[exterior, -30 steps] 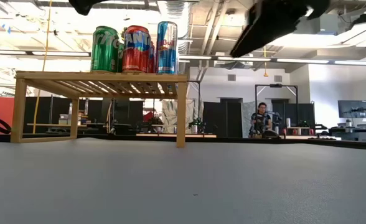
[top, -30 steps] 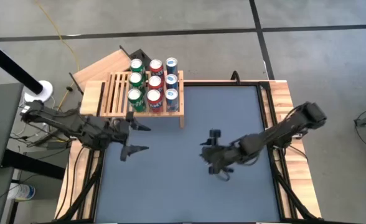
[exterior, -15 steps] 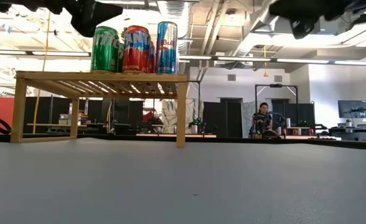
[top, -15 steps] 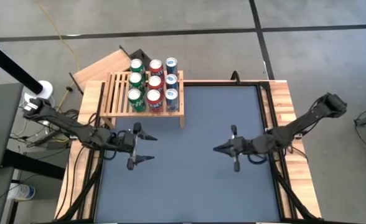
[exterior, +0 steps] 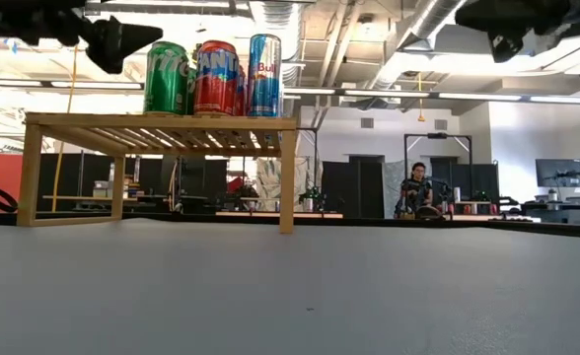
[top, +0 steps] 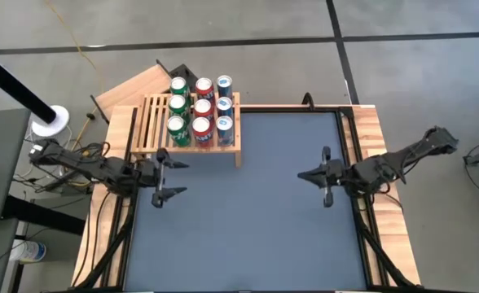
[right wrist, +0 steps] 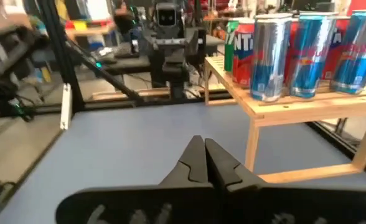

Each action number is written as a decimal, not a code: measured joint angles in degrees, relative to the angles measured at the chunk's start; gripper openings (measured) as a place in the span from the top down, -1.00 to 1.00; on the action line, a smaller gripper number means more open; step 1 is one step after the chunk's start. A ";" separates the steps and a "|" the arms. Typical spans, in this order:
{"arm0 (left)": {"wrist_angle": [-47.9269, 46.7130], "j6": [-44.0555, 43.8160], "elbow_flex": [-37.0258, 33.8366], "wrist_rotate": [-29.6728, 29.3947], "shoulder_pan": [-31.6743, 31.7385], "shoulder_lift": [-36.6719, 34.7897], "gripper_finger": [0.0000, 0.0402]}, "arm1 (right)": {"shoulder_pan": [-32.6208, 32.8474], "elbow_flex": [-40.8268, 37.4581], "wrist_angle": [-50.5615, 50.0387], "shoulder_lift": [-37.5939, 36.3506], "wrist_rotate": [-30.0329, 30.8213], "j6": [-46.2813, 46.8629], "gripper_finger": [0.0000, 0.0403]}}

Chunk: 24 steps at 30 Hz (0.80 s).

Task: Place canned beverage on shelf
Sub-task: Return to Home Position

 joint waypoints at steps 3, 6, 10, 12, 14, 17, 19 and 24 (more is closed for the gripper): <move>-0.80 -0.09 -1.85 1.76 2.94 -4.76 -0.72 | -4.60 -2.72 1.18 -3.92 -4.11 0.05 1.00; -2.83 -0.79 -2.67 4.02 6.78 -7.83 -0.72 | -11.36 -6.58 3.21 -6.85 -11.19 2.65 1.00; -3.83 -2.60 -4.69 6.50 11.48 -9.83 -0.72 | -20.26 -11.08 8.00 -8.72 -21.80 6.02 1.00; -4.69 -3.52 -5.78 6.50 12.98 -10.69 -0.72 | -23.66 -12.77 9.85 -8.85 -25.85 7.03 1.00; -6.19 -4.58 -7.30 6.30 13.92 -11.52 -0.72 | -25.84 -14.32 10.37 -8.88 -27.78 7.73 1.00; -5.74 -5.71 -10.35 6.71 14.41 -13.17 -0.72 | -26.93 -17.27 11.22 -8.85 -27.93 7.89 1.00; -5.41 -6.45 -11.87 6.97 14.43 -14.54 -0.72 | -26.89 -19.05 12.34 -8.95 -27.91 8.33 1.00; -7.53 -6.81 -12.49 8.70 14.37 -17.93 -0.72 | -25.23 -23.57 16.52 -10.88 -27.86 9.40 1.00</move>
